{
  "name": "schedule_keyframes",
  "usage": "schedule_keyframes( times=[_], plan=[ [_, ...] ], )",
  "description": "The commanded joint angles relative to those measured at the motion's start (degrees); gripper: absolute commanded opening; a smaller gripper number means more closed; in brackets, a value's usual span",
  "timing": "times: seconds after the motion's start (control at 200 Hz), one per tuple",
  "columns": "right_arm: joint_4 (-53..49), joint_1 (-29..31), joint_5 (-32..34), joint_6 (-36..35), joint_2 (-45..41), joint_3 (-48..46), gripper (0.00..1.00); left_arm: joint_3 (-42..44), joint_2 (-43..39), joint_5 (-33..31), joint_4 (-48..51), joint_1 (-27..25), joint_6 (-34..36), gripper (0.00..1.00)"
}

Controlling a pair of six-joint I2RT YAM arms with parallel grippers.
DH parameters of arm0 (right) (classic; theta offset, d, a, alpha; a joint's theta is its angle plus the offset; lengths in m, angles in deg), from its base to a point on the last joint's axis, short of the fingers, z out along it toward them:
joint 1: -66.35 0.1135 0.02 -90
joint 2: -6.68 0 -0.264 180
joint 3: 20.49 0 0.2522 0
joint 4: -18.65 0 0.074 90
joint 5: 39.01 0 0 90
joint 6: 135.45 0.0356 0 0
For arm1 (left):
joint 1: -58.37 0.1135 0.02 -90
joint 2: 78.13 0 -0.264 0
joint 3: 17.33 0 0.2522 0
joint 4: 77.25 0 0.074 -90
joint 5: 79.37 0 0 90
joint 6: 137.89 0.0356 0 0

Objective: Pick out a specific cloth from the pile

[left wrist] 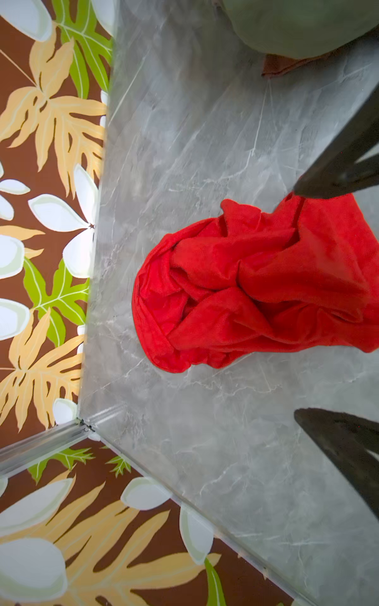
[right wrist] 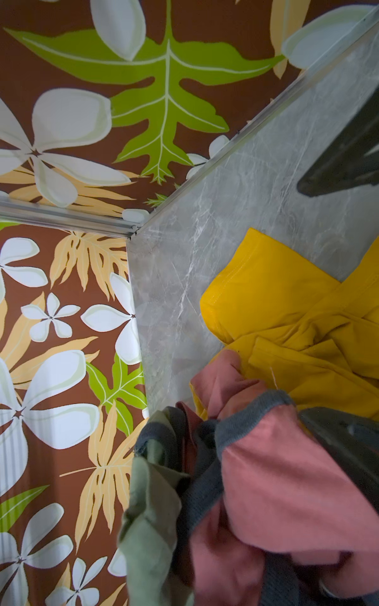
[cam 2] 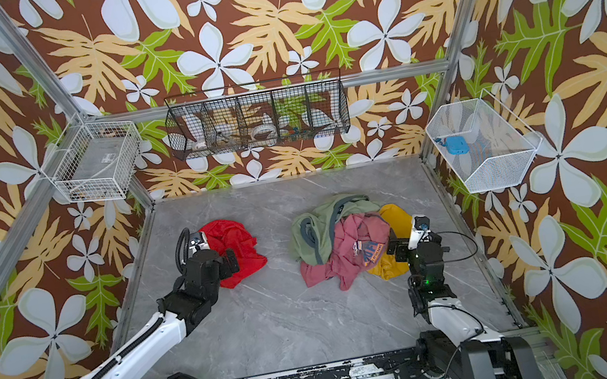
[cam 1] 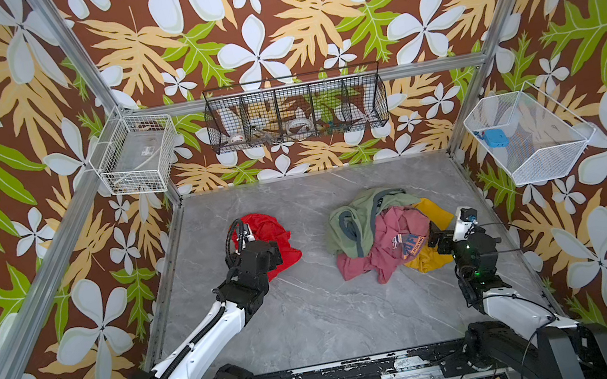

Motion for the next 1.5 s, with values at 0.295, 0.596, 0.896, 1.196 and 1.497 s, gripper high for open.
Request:
schedule_keyframes(
  times=[0.295, 0.596, 0.896, 1.196, 1.497],
  plan=[
    [14.2, 0.0, -1.6, -0.1, 11.1, 0.3, 0.95, 5.3, -6.5, -7.4, -4.3, 0.0, 1.3, 1.0],
    [24.6, 0.0, -1.8, 0.7, 17.1, -1.8, 0.95, 7.7, -7.5, -8.8, -5.9, 0.0, 3.6, 1.0],
    [28.2, 2.7, -1.6, -2.1, 24.0, -0.1, 0.93, 10.9, -8.8, -11.2, -10.9, 0.0, 4.5, 1.0],
    [22.4, 4.1, -1.0, -3.8, 23.5, 2.4, 1.0, 15.8, -4.0, -12.8, -33.9, 2.7, 11.9, 1.0],
    [22.5, 4.0, -1.0, -3.8, 23.5, 2.4, 1.0, 21.0, 10.0, -6.5, -59.0, 11.9, 16.5, 1.0]
  ],
)
